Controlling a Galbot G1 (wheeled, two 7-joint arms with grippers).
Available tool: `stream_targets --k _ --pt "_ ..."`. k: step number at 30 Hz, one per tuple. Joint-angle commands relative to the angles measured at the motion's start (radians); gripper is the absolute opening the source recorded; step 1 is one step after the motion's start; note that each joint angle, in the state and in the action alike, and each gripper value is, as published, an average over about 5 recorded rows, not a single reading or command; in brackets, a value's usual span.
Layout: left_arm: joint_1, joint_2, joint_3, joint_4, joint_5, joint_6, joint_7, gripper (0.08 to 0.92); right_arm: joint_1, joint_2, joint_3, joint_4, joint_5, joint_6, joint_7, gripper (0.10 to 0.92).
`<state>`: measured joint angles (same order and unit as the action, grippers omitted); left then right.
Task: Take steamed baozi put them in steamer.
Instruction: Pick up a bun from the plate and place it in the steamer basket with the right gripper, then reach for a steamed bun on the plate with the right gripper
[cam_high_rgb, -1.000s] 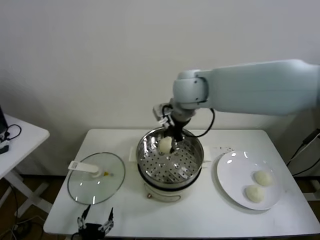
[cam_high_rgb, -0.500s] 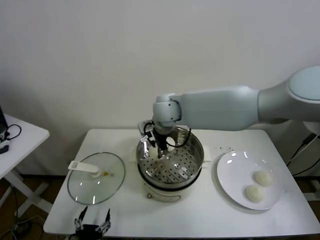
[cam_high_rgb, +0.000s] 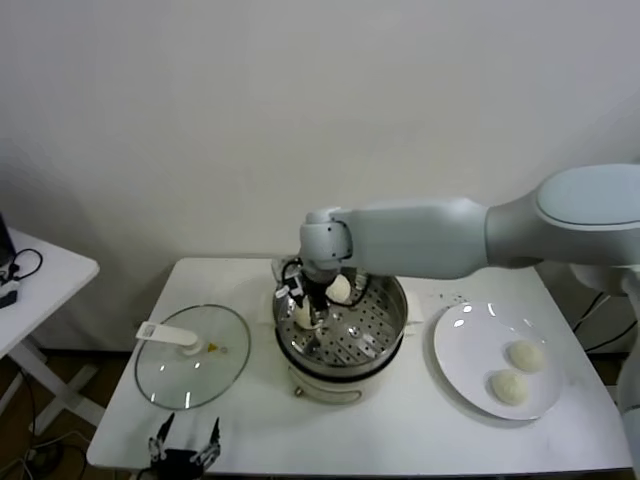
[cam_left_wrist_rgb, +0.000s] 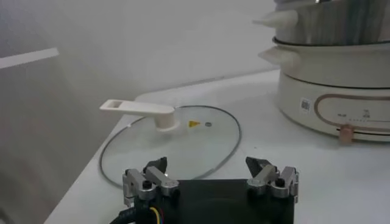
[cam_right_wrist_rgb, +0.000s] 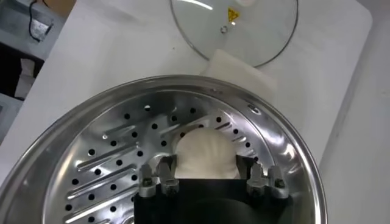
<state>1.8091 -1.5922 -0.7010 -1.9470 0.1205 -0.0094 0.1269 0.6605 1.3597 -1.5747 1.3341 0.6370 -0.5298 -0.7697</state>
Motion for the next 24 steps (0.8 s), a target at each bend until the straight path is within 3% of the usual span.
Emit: stream_targets --k 1,6,15,24 --pt "0.005 -0.001 0.0 -0.007 0.002 0.001 0.0 0.823 -0.011 -0.009 0.013 -0.001 -0.004 -0.001 0.009 0.744" --pt "0.01 -0.001 0.0 -0.016 0.006 0.001 0.0 0.823 0.086 -0.074 -0.008 0.058 0.024 0.024 -0.012 0.818" --pt "0.022 0.001 0.003 -0.032 0.011 0.002 -0.001 0.823 0.392 -0.38 -0.157 0.295 0.101 0.131 -0.147 0.823" --pt "0.025 0.005 0.011 -0.029 0.022 -0.003 0.0 0.823 0.584 -0.687 -0.382 0.42 -0.039 0.24 -0.254 0.823"
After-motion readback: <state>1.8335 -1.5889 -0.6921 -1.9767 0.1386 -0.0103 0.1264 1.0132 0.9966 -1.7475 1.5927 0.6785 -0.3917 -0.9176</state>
